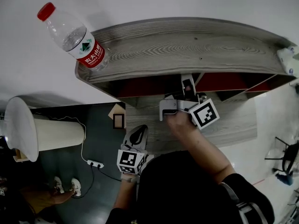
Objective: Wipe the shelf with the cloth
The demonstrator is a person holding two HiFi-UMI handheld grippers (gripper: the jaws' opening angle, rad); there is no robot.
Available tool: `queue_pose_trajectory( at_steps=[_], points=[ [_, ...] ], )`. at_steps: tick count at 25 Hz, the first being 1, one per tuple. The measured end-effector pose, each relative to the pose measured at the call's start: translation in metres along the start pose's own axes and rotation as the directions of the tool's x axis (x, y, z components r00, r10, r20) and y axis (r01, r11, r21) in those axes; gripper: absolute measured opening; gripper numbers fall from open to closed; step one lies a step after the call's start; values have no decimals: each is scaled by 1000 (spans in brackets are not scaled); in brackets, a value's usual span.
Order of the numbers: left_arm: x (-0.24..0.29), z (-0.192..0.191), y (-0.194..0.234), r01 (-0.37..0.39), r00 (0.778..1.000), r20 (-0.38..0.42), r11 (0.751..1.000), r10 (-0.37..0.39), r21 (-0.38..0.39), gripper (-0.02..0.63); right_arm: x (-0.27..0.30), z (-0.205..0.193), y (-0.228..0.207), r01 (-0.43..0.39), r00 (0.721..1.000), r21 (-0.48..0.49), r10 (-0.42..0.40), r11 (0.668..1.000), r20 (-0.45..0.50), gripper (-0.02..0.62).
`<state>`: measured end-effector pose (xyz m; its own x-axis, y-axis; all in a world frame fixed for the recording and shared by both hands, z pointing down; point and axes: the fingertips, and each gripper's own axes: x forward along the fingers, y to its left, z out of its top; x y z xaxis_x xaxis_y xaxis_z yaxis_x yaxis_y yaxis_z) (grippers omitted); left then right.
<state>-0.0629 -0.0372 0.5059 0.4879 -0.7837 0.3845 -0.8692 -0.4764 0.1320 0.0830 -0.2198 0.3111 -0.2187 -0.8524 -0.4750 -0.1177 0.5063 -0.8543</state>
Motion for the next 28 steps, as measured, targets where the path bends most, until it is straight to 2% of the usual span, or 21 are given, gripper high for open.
queue_pose_trajectory(
  at_steps=[12,17,28],
  points=[
    [-1,-2,10,-17,1000,-1,1000,17,-10,9,14,1,-43,126,992,-20,-126,992,20,137],
    [-1,-2,8,-14,1000,-1,1000,14,-10,9,2,-7,-79,251,968,69,-252,966,4,137],
    [-11,-6,11,-35,999,-1,999,35,-18,9,-31,-17,-110,367,929,126,-369,922,-10,135]
  ],
)
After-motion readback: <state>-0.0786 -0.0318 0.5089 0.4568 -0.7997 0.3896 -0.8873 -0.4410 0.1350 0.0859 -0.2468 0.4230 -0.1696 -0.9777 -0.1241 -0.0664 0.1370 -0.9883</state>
